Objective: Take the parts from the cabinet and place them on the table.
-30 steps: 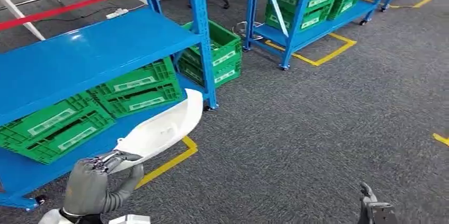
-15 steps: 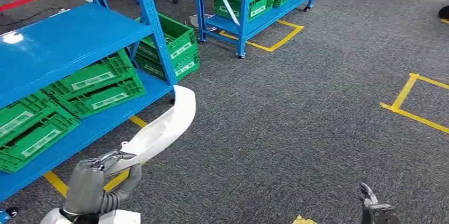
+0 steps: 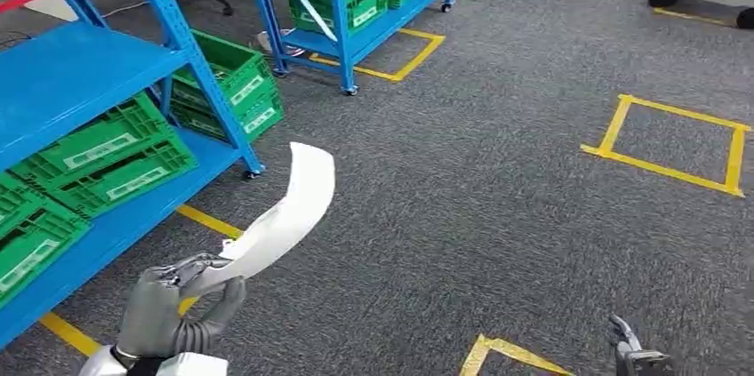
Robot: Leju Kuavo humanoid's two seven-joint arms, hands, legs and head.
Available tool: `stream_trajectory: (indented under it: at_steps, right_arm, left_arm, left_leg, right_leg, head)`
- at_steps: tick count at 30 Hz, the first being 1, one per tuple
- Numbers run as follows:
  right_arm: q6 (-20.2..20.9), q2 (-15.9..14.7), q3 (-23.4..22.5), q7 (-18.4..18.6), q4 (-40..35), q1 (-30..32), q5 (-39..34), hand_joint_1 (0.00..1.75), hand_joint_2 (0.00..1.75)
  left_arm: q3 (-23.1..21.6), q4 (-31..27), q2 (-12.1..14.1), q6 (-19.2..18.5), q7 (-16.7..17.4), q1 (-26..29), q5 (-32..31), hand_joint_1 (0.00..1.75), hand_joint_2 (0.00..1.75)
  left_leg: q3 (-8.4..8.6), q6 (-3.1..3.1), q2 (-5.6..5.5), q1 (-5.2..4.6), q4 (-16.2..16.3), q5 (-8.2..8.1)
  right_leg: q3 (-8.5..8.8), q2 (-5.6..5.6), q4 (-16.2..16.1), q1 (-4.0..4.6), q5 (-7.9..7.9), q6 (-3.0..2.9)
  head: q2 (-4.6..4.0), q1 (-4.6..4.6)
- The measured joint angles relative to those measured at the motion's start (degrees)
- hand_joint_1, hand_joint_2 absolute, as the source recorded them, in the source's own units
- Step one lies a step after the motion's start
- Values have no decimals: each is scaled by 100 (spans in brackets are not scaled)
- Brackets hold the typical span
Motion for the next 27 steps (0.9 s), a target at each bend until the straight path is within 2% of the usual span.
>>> stream_trajectory:
  at_steps: [1,2,3,5,6,7,8,9,10,11,12,13,15,16,17,18,19,20,21,22,23,24,25,26,27]
  right_arm:
    - [0,0,-32,-11,11,-1,24,0,0]
    - [0,0,-56,-26,26,-2,61,0,0]
    - [7,-2,-74,-41,35,-24,92,0,0]
    - [42,0,-107,-74,61,-84,131,0,0]
    - [59,0,-124,-74,79,-92,153,0,0]
    - [81,0,-151,-74,98,-103,166,0,0]
    - [87,0,-170,-72,116,-103,173,0,0]
    - [94,0,-188,-68,133,-105,177,0,0]
    - [96,0,-212,-52,160,-109,177,0,0]
    - [96,0,-234,-31,186,-124,179,0,0]
    - [96,0,-262,2,238,-161,197,0,0]
    - [81,0,-297,29,291,-198,214,0,0]
    - [35,-11,-365,50,424,-198,271,0,0]
    - [20,-22,-413,52,470,-196,275,0,0]
    - [11,-39,-450,52,503,-190,282,0,0]
    - [11,-41,-457,57,561,-206,288,0,0]
    - [-2,-50,-472,70,603,-240,299,0,0]
    - [-15,-63,-489,96,662,-282,319,0,0]
    - [-28,-74,-517,118,755,-314,351,0,0]
    - [-44,-94,-557,129,840,-328,391,0,0]
    - [-74,-115,-596,133,920,-329,435,0,0]
    - [-101,-140,-636,136,981,-320,487,0,0]
    - [-122,-166,-668,135,1042,-324,518,0,0]
    - [-160,-188,-699,129,1108,-344,564,0,0]
    - [-184,-192,-723,127,1211,-401,610,0,0]
  left_arm:
    - [-9,4,0,6,-19,0,13,175,175]
    - [-9,7,0,22,-41,-7,33,175,175]
    - [-11,9,0,41,-78,-6,72,175,175]
    - [-13,24,4,57,-131,-1,129,175,175]
    - [-15,37,9,59,-153,0,138,175,175]
    - [-17,52,9,63,-181,-1,170,175,175]
    - [-17,63,11,68,-203,-2,186,175,175]
    - [-17,68,11,72,-214,-2,190,175,175]
    - [-17,70,13,81,-223,-2,205,175,175]
    - [-17,70,13,83,-232,-6,225,175,175]
    - [-17,70,11,87,-255,-9,242,175,175]
    - [-17,70,11,90,-280,-16,262,175,175]
    - [-17,72,13,90,-306,-11,304,175,175]
    - [-15,72,11,90,-312,-16,304,175,175]
    - [-17,72,4,90,-315,-30,306,175,175]
    - [-17,72,0,94,-319,-23,306,175,175]
    - [-17,74,0,94,-319,-13,315,175,175]
    - [-13,76,2,92,-319,-1,321,175,175]
    - [-13,83,4,81,-319,-3,330,175,175]
    - [-15,90,2,70,-319,-1,343,175,175]
    - [-15,90,2,59,-319,-1,369,175,175]
    - [-13,90,2,55,-319,-3,376,175,175]
    - [-13,92,2,48,-321,-4,389,175,175]
    - [-13,92,2,42,-321,-6,389,175,175]
    - [-13,92,0,33,-326,-3,389,175,175]
  left_leg:
    - [-5,-41,12,5,10,-28]
    - [-60,-99,-262,23,122,-155]
    - [-197,-113,-446,30,428,-381]
    - [-665,-115,-561,33,1410,-866]
    - [-846,-107,-580,33,1779,-979]
    - [-912,-93,-594,33,1894,-946]
    - [-840,-74,-609,31,1741,-780]
    - [-657,-45,-637,31,1363,-527]
    - [-396,-10,-701,27,834,-253]
    - [-135,33,-929,27,328,-45]
    - [-43,69,-1071,32,74,-67]
    - [-63,37,-1022,48,42,-81]
    - [-94,78,-942,-4,57,-66]
    - [-84,124,-874,19,24,-19]
    - [-78,142,-788,51,-10,20]
    - [-82,166,-749,57,-9,28]
    - [-85,178,-670,57,-9,30]
    - [-87,177,-580,57,-7,30]
    - [-92,177,-495,57,-4,30]
    - [-92,174,-414,62,-4,29]
    - [-89,163,-357,67,-3,24]
    - [-82,143,-292,77,1,14]
    - [-65,112,-241,96,10,-2]
    - [-43,66,-189,97,36,-30]
    - [-62,-1,-143,57,70,-66]
  right_leg:
    - [-2,48,-18,-20,30,-60]
    - [-27,93,-24,-41,57,-100]
    - [-62,137,-23,-42,82,-138]
    - [-156,252,-21,-28,134,-182]
    - [-193,320,-21,-21,162,-184]
    - [-222,388,-19,-15,187,-185]
    - [-243,462,-18,-10,214,-180]
    - [-260,539,-18,-7,241,-171]
    - [-275,613,-18,-7,268,-155]
    - [-295,671,-18,-17,295,-142]
    - [-340,722,19,20,313,-107]
    - [-399,792,28,4,346,-88]
    - [-447,888,-10,-48,402,-2]
    - [-469,957,-23,-37,427,40]
    - [-546,748,76,-34,365,41]
    - [-670,479,326,-23,154,69]
    - [-851,326,741,-42,-87,106]
    - [-1062,254,1241,-61,-323,144]
    - [-1228,212,1650,-76,-484,175]
    - [-1278,190,1833,-97,-517,201]
    - [-1174,177,1725,-120,-423,221]
    - [-958,153,1389,-138,-253,235]
    - [-651,91,889,-148,-55,255]
    - [-302,-94,360,-154,105,288]
    - [-181,-255,148,-108,1,273]
  head:
    - [0,5]
    - [0,-7]
    - [0,-18]
    - [0,-18]
    - [0,-11]
    - [0,-9]
    - [0,-15]
    - [0,-9]
    - [0,-11]
    - [0,-13]
    - [0,-7]
    - [0,0]
    - [0,-11]
    - [0,-2]
    - [0,-13]
    - [0,75]
    - [0,110]
    - [0,101]
    - [0,114]
    - [0,111]
    - [0,109]
    - [0,114]
    - [0,109]
    - [0,116]
    - [0,151]
